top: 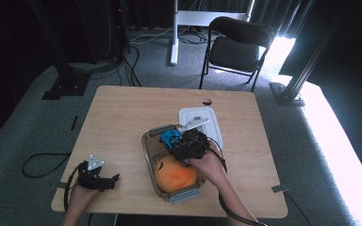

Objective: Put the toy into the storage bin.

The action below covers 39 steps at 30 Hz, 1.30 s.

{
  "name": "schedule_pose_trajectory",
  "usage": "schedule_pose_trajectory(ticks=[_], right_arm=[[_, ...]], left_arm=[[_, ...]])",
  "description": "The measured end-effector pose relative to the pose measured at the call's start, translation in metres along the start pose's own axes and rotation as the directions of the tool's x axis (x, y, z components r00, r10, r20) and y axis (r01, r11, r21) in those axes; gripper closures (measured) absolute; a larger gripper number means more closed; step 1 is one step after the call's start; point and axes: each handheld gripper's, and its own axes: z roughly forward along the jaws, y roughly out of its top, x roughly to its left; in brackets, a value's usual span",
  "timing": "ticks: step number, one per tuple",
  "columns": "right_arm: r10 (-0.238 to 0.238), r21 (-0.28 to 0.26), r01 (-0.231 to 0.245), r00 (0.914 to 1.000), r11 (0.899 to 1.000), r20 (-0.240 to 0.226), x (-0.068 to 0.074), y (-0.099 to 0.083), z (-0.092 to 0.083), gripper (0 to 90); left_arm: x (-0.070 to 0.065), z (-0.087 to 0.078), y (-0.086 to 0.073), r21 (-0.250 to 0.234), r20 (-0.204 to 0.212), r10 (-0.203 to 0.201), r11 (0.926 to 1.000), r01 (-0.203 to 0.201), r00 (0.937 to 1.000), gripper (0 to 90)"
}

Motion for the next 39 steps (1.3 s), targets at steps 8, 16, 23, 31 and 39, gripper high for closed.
schedule_pose_trajectory(ticks=[8,16,23,31,39], right_arm=[[0.014,0.045,-0.014,0.9999,0.999,-0.004,0.001,-0.003,0.012,25.4],[0.016,0.113,-0.016,0.9998,0.994,0.008,0.005,-0.002,0.021,25.3],[0.028,0.142,-0.027,0.9996,0.99,-0.004,0.004,-0.002,0.023,24.9],[0.049,0.092,-0.047,0.9987,0.995,-0.014,0.002,0.001,0.015,24.1],[0.052,0.061,-0.05,0.9984,0.997,-0.024,-0.001,-0.002,0.008,20.6]], left_arm=[[0.0,0.0,0.0,-0.001,-0.001,0.001,1.0,-0.001,1.0,0.1],[0.0,0.0,0.0,-0.001,-0.001,0.001,1.0,-0.001,1.0,0.1],[0.0,0.0,0.0,-0.001,-0.001,0.001,1.0,-0.001,1.0,0.1],[0.0,0.0,0.0,-0.001,0.0,0.001,1.0,-0.001,1.0,0.1],[0.0,0.0,0.0,0.0,0.001,0.002,1.0,-0.002,1.0,0.1]])
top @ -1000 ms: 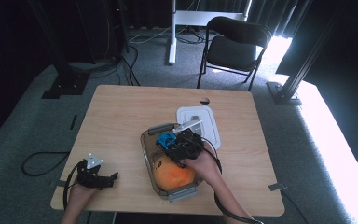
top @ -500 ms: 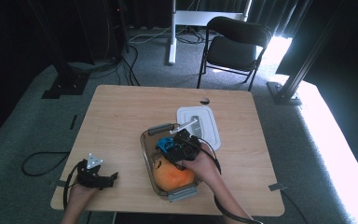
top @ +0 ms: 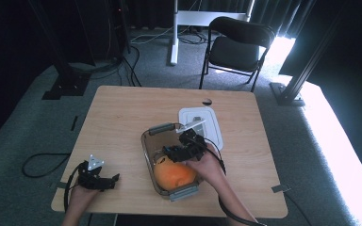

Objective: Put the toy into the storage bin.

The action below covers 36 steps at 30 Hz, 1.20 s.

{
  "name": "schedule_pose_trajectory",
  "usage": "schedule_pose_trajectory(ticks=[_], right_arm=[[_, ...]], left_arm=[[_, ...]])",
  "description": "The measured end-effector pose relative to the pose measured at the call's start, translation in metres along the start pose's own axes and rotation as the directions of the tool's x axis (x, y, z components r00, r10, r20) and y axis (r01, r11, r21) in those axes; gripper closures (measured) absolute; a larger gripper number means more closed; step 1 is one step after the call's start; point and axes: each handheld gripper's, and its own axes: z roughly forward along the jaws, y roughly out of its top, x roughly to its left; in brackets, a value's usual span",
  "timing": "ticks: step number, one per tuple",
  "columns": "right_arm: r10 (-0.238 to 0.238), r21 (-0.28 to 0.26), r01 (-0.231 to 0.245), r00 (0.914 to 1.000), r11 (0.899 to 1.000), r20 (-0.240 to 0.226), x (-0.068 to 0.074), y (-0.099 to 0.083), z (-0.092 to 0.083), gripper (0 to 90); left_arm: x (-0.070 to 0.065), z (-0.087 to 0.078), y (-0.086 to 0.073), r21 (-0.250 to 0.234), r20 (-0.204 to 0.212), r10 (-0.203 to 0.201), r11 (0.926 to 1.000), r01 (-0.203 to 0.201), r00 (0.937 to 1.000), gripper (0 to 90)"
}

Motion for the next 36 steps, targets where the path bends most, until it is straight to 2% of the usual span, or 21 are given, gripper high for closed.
schedule_pose_trajectory(ticks=[2,10,19,27,36], right_arm=[[0.014,-0.026,-0.014,0.9999,1.0,-0.008,-0.003,-0.002,-0.005,20.5],[0.029,-0.055,-0.029,0.9996,0.998,-0.001,-0.01,-0.009,-0.019,20.5],[0.06,-0.113,-0.056,0.9978,0.992,0.028,-0.025,-0.017,-0.035,20.2],[0.103,-0.145,-0.094,0.9931,0.985,0.055,-0.043,-0.029,-0.047,15.7],[0.156,-0.167,-0.138,0.9825,0.976,0.101,-0.064,-0.044,-0.058,14.9]], left_arm=[[0.0,0.0,0.0,0.0,0.0,0.0,1.0,0.0,1.0,0.1],[0.0,0.0,0.0,0.0,0.0,0.0,1.0,0.0,1.0,0.1],[0.0,0.0,0.0,0.0,0.0,0.001,1.0,-0.001,1.0,0.1],[0.0,0.0,0.0,-0.001,0.0,0.0,1.0,0.0,1.0,0.2],[0.0,0.0,0.0,-0.002,-0.001,0.0,1.0,0.0,1.0,0.1]])
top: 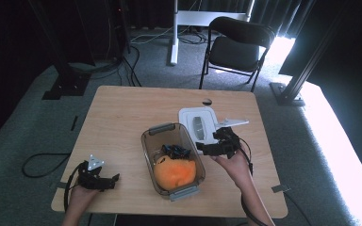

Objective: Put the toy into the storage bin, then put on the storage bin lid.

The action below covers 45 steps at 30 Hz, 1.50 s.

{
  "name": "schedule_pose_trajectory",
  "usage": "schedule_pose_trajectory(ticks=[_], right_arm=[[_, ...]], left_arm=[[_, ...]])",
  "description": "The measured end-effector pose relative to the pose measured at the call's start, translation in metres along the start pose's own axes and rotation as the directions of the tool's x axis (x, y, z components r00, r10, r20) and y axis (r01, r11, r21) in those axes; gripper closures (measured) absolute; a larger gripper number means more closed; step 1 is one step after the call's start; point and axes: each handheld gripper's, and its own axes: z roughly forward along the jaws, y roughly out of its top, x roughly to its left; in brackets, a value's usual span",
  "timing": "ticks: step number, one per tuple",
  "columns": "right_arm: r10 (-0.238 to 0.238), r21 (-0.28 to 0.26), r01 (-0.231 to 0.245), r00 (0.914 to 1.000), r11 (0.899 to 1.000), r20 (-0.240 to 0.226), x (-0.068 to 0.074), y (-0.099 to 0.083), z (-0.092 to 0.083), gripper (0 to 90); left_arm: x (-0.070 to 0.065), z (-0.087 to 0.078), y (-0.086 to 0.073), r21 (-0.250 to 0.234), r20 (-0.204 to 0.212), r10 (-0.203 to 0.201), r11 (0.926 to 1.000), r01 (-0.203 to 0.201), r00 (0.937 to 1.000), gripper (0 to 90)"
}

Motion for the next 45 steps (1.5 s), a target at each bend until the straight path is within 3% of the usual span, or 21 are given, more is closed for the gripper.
schedule_pose_trajectory(ticks=[12,22,27,33,36,40,45], right_arm=[[0.058,0.014,-0.058,0.9968,0.998,0.055,-0.029,-0.018,0.001,15.2],[0.073,0.031,-0.075,0.994,0.997,0.082,-0.045,-0.032,0.022,15.1],[0.09,0.036,-0.093,0.9925,0.995,0.083,-0.049,-0.035,0.03,15.1],[0.069,0.052,-0.075,0.9919,0.996,0.106,-0.051,-0.036,0.044,12.4],[0.056,0.034,-0.06,0.9917,0.998,0.116,-0.052,-0.036,0.049,11.6],[0.08,0.031,-0.084,0.9915,0.996,0.103,-0.056,-0.034,0.056,12.5],[0.075,0.027,-0.079,0.9873,0.996,0.14,-0.058,-0.029,0.07,13.1]], left_arm=[[0.0,0.0,0.0,0.001,0.0,0.001,1.0,-0.001,1.0,0.1],[0.0,0.0,0.0,0.002,0.001,0.0,1.0,0.0,1.0,0.1],[0.0,0.0,0.0,0.001,0.001,0.0,1.0,0.0,1.0,0.1],[0.0,0.0,0.0,0.001,0.001,0.0,1.0,0.0,1.0,0.1],[0.0,0.0,0.0,0.001,0.001,0.0,1.0,0.0,1.0,0.1],[0.0,0.0,0.0,0.001,0.001,0.0,1.0,0.0,1.0,0.1],[0.0,0.0,0.0,0.001,0.002,0.0,1.0,0.0,1.0,0.1]])
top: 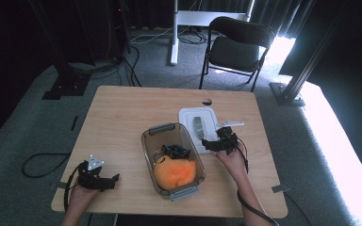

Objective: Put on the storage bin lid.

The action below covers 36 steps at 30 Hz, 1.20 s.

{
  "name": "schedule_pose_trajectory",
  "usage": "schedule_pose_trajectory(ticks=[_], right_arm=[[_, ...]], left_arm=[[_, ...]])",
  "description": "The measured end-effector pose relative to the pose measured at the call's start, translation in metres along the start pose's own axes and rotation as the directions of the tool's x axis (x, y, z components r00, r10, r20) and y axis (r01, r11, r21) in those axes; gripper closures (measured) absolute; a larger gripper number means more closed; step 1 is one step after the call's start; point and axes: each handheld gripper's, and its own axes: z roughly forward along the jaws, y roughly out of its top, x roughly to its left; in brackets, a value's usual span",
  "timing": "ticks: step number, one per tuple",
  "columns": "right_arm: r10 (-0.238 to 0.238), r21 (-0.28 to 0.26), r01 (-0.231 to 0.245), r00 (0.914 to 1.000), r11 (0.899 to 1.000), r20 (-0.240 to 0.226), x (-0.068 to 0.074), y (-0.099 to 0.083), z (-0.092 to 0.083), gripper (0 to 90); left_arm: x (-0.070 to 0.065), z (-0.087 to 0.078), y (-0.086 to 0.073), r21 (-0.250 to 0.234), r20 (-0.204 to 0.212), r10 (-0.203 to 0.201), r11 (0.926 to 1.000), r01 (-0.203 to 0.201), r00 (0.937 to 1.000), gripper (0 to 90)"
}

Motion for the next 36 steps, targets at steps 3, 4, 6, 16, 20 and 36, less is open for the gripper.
schedule_pose_trajectory(ticks=[3,4,6,16,20,36], right_arm=[[-0.004,0.006,0.004,0.9998,1.0,0.017,0.0,0.003,0.01,13.1],[-0.001,0.007,0.001,0.9998,1.0,0.02,0.0,0.004,0.014,13.1],[-0.008,0.017,0.007,0.9996,1.0,0.026,0.001,0.005,0.022,13.1],[0.01,0.006,-0.01,0.9963,1.0,0.086,0.001,0.014,0.049,23.8],[-0.016,0.016,0.014,0.9941,1.0,0.107,0.005,0.016,0.058,27.9],[-0.022,0.03,0.018,0.9917,0.999,0.126,0.007,0.008,0.078,53.7]], left_arm=[[0.0,0.0,0.0,0.0,0.0,0.0,1.0,0.0,1.0,0.1],[0.0,0.0,0.0,0.0,0.0,0.0,1.0,0.0,1.0,0.1],[0.0,0.0,0.0,0.0,0.0,0.001,1.0,-0.001,1.0,0.1],[0.0,0.0,0.0,0.0,0.001,0.002,1.0,-0.002,1.0,0.1],[0.0,0.0,0.0,0.0,0.002,0.003,1.0,-0.003,1.0,0.1],[0.0,0.0,0.0,0.0,0.004,0.005,1.0,-0.005,1.0,0.1]])
